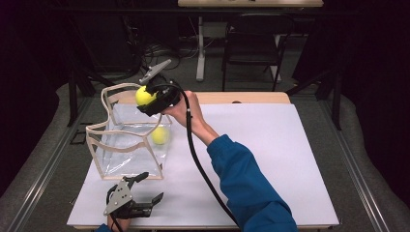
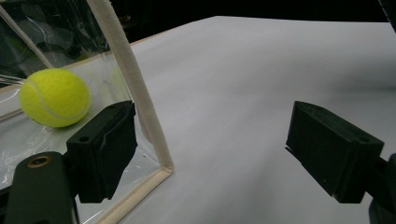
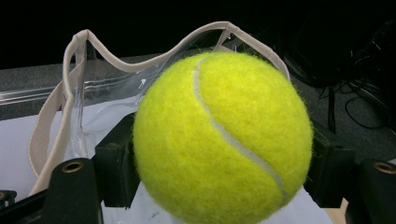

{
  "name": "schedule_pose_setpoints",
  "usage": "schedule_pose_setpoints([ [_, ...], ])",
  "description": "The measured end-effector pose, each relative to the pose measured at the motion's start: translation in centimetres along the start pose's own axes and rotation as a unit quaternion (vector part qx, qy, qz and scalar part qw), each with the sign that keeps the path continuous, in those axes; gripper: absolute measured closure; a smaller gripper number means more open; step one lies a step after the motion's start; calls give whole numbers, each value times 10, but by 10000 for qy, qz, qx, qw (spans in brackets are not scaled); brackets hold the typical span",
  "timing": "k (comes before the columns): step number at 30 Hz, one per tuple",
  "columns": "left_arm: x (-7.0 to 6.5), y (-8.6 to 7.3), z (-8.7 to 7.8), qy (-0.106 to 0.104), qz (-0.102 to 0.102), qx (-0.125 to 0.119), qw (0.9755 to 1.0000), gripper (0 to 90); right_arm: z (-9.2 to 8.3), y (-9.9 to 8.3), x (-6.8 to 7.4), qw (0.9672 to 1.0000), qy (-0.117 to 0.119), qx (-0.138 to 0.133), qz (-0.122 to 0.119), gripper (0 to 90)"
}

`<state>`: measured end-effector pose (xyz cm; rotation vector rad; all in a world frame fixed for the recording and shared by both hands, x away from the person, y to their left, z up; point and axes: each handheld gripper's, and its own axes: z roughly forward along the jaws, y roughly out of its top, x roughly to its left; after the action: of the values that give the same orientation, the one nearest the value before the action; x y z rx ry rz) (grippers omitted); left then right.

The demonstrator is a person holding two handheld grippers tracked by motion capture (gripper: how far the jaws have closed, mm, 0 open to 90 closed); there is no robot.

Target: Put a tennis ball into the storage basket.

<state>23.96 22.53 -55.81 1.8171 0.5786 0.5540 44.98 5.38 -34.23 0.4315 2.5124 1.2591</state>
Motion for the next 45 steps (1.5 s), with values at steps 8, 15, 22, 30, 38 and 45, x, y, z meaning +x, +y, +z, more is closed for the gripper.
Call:
schedule_pose_setpoints([
  [8, 0, 0, 0, 0, 2, -1, 10000, 159, 6, 0, 2, 10000, 41, 21, -13, 259],
  [15, 0, 0, 0, 18, 4, -25, 10000, 159, 11, -1, 6, 9999, 77, 65, -21, 259],
  [22, 0, 0, 0, 20, 4, -32, 10000, 159, 18, -1, 9, 9998, 121, 135, -32, 259],
  [30, 0, 0, 0, 21, 4, -36, 10000, 159, 23, -2, 10, 9997, 140, 202, -12, 259],
  [38, 0, 0, 0, 22, 4, -35, 10000, 159, 29, -5, 11, 9994, 136, 302, -37, 258],
  [45, 0, 0, -1, 22, 15, -37, 10000, 159, 33, -6, 10, 9992, 121, 379, -4, 255],
])
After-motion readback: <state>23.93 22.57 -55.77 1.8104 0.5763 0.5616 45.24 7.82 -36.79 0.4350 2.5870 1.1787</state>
